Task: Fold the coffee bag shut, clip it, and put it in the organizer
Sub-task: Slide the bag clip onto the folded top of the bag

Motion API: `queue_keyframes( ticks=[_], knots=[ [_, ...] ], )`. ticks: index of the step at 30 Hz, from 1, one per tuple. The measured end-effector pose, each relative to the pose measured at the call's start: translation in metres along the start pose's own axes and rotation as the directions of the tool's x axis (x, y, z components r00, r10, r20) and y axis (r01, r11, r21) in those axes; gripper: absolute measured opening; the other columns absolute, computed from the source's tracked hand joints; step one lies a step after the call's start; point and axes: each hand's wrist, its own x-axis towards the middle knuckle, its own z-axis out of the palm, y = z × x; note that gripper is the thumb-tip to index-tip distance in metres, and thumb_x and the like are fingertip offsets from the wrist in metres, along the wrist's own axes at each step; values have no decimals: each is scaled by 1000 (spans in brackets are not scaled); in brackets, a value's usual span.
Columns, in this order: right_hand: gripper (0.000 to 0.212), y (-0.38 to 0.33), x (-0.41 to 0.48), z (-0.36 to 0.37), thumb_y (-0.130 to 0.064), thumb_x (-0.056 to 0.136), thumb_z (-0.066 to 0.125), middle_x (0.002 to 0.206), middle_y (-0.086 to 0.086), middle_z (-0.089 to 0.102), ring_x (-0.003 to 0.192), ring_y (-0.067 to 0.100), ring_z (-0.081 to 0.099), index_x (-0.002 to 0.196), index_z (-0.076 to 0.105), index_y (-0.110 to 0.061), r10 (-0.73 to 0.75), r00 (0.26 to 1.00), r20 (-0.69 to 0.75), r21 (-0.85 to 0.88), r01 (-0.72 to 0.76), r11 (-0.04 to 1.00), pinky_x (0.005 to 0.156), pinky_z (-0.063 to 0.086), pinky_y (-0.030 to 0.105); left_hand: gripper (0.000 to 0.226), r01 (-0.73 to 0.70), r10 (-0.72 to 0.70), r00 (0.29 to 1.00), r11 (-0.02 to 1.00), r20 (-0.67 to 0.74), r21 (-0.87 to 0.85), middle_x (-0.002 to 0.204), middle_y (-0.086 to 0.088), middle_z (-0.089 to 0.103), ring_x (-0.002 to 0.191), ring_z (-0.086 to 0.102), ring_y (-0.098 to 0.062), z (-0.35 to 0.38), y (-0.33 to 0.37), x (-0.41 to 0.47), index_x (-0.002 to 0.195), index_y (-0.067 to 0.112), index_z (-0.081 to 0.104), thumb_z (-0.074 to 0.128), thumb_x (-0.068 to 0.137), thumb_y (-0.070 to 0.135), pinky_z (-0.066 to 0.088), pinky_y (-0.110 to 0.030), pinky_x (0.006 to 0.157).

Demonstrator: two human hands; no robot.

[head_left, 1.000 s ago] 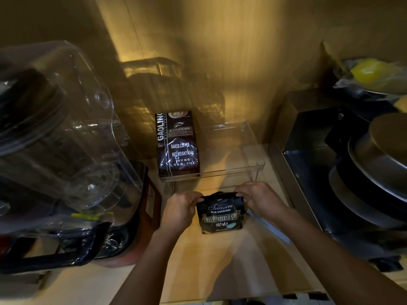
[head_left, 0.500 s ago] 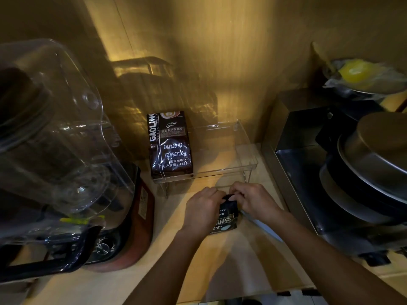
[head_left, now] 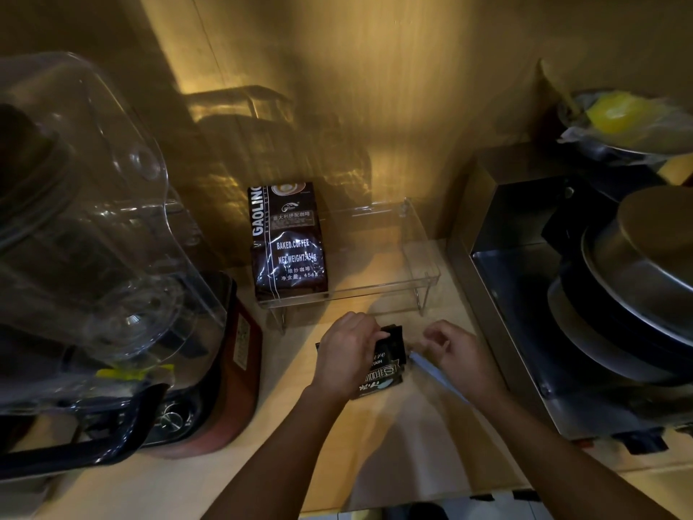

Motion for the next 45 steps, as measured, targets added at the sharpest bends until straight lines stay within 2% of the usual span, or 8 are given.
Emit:
queue_keyframes(
  ticks=[7, 15, 19, 24, 29, 36, 41, 45],
  knots=[
    [44, 47, -1, 28, -16, 79, 66, 121, 9, 55, 108, 26, 49, 120, 52, -14, 73, 995, 67, -373, -43, 927, 89, 37, 35, 9, -58, 58, 998, 998, -5, -16, 69, -14, 61, 67, 51, -25, 0, 4, -4, 75, 3, 58, 64, 81, 2, 35, -27, 63],
    [26, 59, -8, 30, -29, 79, 63, 115, 2, 53, 105, 19, 46, 104, 58, -25, 118, 990, 82, -513, -59, 856, 88, 31, 37, 15, -102, 102, 995, 995, 2, 4, 83, -13, 65, 74, 58, -28, 0, 5, -8, 92, 7, 61, 58, 81, -3, 45, -36, 64],
    [23, 57, -10, 26, -22, 81, 58, 110, 1, 56, 104, 19, 48, 104, 59, -23, 124, 991, 50, -570, -73, 818, 88, 27, 36, 19, -167, 167, 986, 982, 13, 87, 81, -8, 70, 70, 59, -25, -1, 7, -8, 75, 8, 63, 45, 72, 3, 48, -29, 56],
    [12, 41, -4, 10, -4, 83, 54, 88, 15, 60, 82, 34, 58, 93, 49, -6, 205, 979, -4, -261, -199, 945, 72, 45, 40, 27, -137, 132, 989, 988, 65, 74, 83, -8, 71, 76, 45, -18, -2, 2, -1, 63, 9, 63, 68, 52, -15, 37, -29, 59],
    [10, -2, 8, -10, -10, 93, 44, 81, 6, 54, 69, 26, 54, 102, 46, -7, 27, 992, -127, 7, -26, 1000, 61, 43, 36, 34, -67, 65, 996, 997, 58, 35, 88, -7, 72, 81, 56, -24, -1, -4, -1, 73, 10, 66, 63, 54, -18, 32, -26, 66],
    [16, -40, 8, -24, -23, 86, 59, 74, -4, 51, 59, 16, 49, 90, 52, -9, -389, 920, -44, -191, 375, 907, 51, 36, 30, 9, -50, 54, 995, 998, 83, -48, 95, 0, 69, 91, 55, -19, -5, -8, 0, 90, 17, 64, 61, 80, 17, 26, -21, 75],
    [22, -28, 2, -22, -20, 77, 71, 71, 8, 61, 61, 24, 55, 78, 53, -8, -379, 925, 38, -242, 377, 894, 53, 41, 31, 42, 1, 10, 994, 995, 112, -97, 90, 1, 64, 88, 50, -14, -8, -6, -3, 85, 19, 61, 41, 80, 55, 27, -24, 75],
    [23, -28, 3, -20, -19, 74, 73, 66, 0, 54, 57, 22, 52, 75, 52, -10, -419, 905, 71, -249, 423, 871, 50, 36, 28, 35, -32, 37, 996, 998, 83, -56, 86, -7, 64, 83, 53, -24, -7, -4, -6, 88, 12, 59, 39, 89, 41, 24, -25, 71]
  ],
)
